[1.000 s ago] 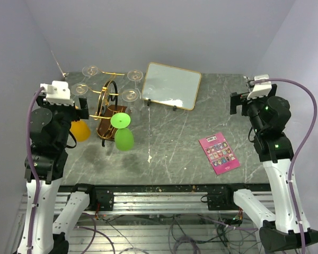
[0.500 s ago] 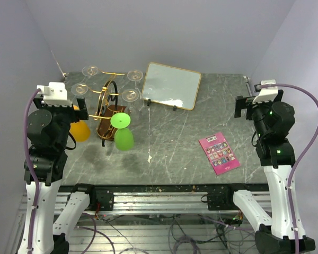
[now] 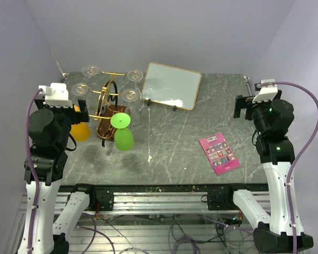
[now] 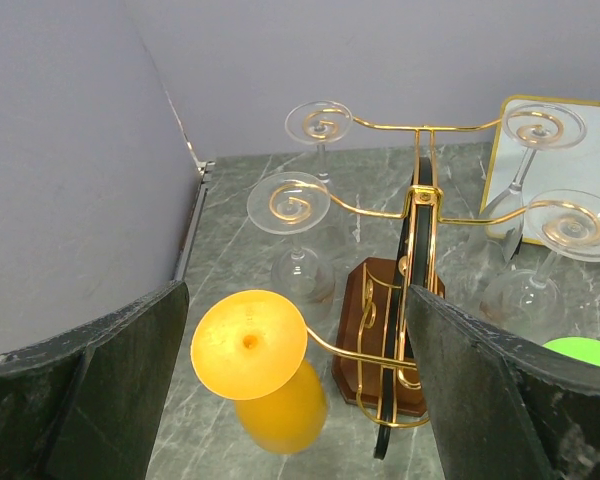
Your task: Place the wine glass upside down on the wine glass rack
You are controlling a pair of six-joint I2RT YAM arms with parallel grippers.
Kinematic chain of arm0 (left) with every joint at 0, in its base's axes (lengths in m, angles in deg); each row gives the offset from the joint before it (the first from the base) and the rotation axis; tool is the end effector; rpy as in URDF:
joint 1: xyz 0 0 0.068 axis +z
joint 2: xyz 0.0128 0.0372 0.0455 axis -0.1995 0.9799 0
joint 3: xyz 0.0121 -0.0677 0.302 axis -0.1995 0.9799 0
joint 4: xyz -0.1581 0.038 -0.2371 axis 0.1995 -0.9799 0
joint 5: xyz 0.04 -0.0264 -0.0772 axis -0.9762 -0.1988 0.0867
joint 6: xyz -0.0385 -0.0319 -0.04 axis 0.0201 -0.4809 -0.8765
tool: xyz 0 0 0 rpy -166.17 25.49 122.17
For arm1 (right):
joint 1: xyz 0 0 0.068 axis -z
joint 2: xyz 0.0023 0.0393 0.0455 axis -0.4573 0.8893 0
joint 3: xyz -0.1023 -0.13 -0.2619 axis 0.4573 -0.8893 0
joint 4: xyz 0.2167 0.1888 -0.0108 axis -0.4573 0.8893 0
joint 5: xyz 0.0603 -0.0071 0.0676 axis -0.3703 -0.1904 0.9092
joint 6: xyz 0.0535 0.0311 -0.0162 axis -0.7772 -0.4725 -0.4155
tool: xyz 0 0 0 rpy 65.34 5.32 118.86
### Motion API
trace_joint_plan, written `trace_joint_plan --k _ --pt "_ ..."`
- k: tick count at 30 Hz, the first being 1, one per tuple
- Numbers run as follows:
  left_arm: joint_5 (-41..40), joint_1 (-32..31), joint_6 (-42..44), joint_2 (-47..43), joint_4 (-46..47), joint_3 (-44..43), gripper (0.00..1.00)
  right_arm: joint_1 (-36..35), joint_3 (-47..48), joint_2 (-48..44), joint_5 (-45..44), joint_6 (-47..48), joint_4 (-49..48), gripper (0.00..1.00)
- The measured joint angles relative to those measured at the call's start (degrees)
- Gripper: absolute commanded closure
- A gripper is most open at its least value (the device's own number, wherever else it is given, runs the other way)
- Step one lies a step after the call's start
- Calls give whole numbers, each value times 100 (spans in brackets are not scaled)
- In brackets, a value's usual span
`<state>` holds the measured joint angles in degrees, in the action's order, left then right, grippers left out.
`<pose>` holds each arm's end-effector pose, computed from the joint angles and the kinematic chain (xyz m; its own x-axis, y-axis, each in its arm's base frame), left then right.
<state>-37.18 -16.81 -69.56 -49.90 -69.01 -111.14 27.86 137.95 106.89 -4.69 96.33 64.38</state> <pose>0.1273 -0.0041 0.4768 -0.0553 0.0775 -0.9955 -0.0570 0.9951 0.0806 0.1798 -0.0029 0.4496 -0.1541 -0.1802 -0.9715 0.0002 0.9832 -0.1824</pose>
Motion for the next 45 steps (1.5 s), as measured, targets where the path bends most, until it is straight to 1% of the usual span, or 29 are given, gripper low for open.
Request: trace_joint_plan --k 9,45 --pt "2 0 2 13 -15 0 0 11 0 61 334 9 7 0" --pt "4 -7 4 70 -15 70 0 37 0 160 529 114 13 0"
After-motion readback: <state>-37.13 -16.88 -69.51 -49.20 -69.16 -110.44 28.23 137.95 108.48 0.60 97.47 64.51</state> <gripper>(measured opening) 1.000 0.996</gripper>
